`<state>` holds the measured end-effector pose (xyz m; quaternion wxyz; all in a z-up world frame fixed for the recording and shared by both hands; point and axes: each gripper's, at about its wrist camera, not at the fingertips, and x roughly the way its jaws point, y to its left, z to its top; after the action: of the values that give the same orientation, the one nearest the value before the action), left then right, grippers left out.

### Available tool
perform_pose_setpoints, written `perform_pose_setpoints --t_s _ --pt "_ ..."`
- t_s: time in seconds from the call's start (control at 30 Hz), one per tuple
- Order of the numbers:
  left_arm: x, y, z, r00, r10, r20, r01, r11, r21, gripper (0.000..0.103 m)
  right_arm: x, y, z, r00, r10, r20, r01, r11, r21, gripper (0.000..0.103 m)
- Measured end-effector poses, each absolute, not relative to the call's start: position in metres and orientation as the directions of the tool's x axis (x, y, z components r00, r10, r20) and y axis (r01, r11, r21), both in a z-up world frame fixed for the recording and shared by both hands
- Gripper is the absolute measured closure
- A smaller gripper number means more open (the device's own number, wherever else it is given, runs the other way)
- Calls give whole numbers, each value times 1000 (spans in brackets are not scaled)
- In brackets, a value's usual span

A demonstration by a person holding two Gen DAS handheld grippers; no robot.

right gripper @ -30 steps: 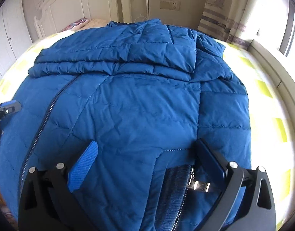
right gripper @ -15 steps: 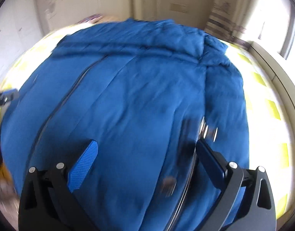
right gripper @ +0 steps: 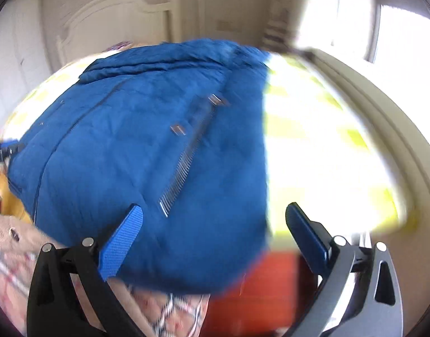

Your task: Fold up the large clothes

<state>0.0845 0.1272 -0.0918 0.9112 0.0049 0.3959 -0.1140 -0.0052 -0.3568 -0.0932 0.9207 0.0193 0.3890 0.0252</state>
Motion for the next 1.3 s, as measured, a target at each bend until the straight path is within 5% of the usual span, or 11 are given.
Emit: perform_pose_setpoints --t_s 0.27,0.37,0.43,0.5,0.6,0.8,0.97,1.1,1.17,1.23,1.3 --pt "39 127 -97 654 -267 -708 302 950 -80 5 -32 -392 -143 684 317 -658 -92 931 353 3" --pt "36 135 -108 594 -326 -735 293 939 -180 5 -17 -398 -156 686 376 -623 -129 906 404 3" --pt "35 143 -118 540 -396 -743 290 916 -278 5 -12 -400 -162 685 421 -595 -153 881 448 19" --pt "33 152 -129 523 -439 -731 271 898 -345 8 -9 -395 -164 680 477 -557 -201 852 484 56" --pt "33 159 -135 522 -500 -691 261 865 -429 26 -22 -383 -156 694 491 -527 -256 852 456 75" --pt "31 163 -132 554 -554 -622 276 827 -490 28 -44 -388 -132 703 520 -485 -300 835 460 75" --pt "41 184 -138 591 -551 -589 205 809 -551 24 -29 -376 -142 678 495 -544 -273 856 439 46" --pt "47 181 -135 571 -602 -558 254 776 -577 25 -22 -375 -152 686 493 -536 -247 850 465 48" --pt "45 169 -132 553 -599 -579 283 789 -545 44 -24 -372 -149 695 485 -531 -260 858 443 72" --pt "35 169 -126 560 -605 -565 307 786 -537 68 -32 -368 -141 699 484 -527 -303 867 395 81" --pt "22 177 -110 584 -649 -488 331 739 -586 80 -44 -367 -126 720 486 -496 -337 869 363 85"
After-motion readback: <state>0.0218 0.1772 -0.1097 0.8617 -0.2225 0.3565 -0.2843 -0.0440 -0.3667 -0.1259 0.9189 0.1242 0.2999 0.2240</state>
